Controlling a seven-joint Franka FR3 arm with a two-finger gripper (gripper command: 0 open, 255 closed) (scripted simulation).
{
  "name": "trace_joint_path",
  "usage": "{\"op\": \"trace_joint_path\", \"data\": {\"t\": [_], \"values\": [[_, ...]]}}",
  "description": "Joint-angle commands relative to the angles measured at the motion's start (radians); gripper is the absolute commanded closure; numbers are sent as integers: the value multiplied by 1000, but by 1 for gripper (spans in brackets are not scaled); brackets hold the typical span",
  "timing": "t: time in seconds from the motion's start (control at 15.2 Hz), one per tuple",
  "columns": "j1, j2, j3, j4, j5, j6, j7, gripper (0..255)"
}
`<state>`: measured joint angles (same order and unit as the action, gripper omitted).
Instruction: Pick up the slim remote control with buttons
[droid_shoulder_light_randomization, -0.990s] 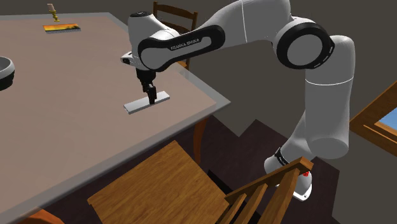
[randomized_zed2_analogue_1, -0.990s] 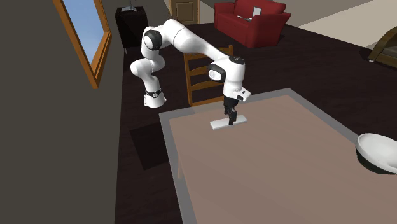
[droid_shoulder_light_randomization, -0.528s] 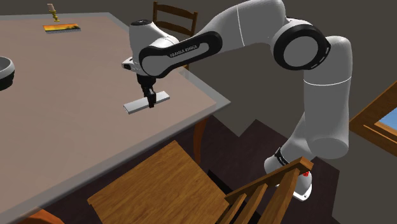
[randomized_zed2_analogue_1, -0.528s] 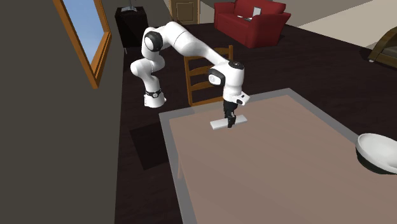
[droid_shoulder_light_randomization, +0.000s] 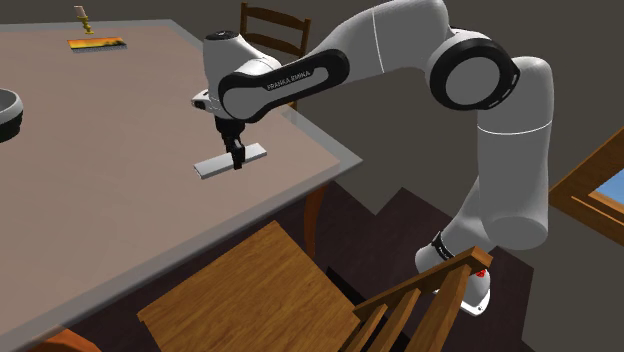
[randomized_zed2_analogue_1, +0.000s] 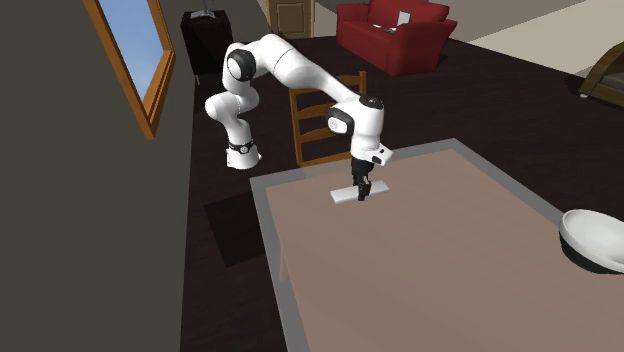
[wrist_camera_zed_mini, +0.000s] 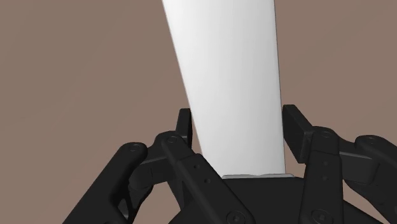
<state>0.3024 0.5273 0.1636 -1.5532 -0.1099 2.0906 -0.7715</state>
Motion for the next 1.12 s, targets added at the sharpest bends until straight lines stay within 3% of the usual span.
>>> {"op": "trace_joint_path", "data": {"t": [0.0,1.06], "values": [[-1,-5,1,2,2,-10,-1,255],[-1,-60,7,111,15,-172,-11,255]]}}
